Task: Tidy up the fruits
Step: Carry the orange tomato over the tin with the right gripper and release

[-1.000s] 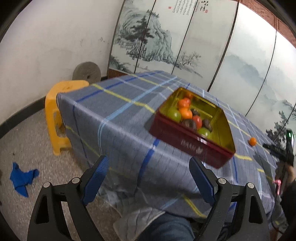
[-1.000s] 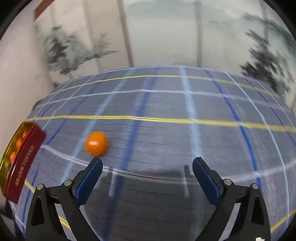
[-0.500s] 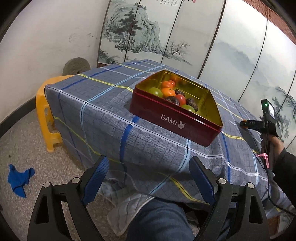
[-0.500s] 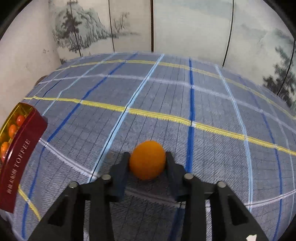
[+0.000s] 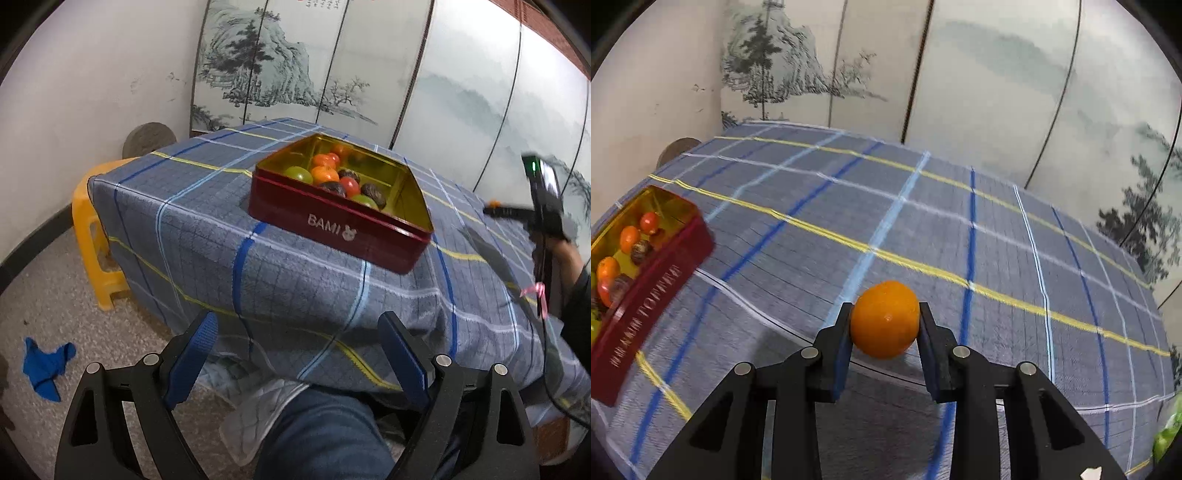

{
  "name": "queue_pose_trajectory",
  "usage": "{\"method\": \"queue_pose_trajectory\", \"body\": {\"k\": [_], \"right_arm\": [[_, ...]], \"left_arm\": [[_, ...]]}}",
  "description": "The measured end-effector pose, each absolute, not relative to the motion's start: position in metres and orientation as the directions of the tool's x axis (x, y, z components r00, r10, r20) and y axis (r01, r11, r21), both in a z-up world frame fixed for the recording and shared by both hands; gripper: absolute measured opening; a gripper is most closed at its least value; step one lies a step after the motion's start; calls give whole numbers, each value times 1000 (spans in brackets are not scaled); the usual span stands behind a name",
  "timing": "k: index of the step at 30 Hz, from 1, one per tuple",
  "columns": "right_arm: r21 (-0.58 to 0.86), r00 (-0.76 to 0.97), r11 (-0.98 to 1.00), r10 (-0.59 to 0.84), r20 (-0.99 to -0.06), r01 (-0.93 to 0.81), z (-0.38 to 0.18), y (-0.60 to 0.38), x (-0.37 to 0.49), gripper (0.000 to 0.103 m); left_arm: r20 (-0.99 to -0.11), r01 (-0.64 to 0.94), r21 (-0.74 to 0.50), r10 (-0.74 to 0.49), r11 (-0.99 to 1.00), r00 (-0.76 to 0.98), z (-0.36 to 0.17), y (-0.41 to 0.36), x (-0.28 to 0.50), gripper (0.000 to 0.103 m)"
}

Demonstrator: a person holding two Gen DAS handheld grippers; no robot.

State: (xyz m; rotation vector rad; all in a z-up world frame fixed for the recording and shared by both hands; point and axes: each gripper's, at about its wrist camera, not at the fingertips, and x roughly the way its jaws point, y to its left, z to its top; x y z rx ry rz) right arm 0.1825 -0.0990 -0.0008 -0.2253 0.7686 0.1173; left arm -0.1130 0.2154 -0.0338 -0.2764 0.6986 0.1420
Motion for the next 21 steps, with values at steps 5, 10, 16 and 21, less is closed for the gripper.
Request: {"method": "queue_pose_trajectory", "body": {"k": [5, 10, 16, 21], "right_arm": [[-163, 737, 963, 51, -674, -215, 19, -66, 172, 29], [-168, 745, 956, 72, -663, -242, 32, -34, 162, 29], [-191, 754, 942, 88, -651, -275, 41, -1, 150, 29], [-199, 760, 933, 108, -641, -300, 48, 17, 140, 29]], "left_arm": [[-652, -212, -191, 37, 958, 758, -34, 211, -121, 88], [-657, -221, -192, 42, 956, 753, -35, 213, -126, 88], [-655, -225, -189, 48, 956, 754, -34, 216, -134, 88], [-654, -239, -198, 54, 951, 754, -34, 222, -138, 88]]}}
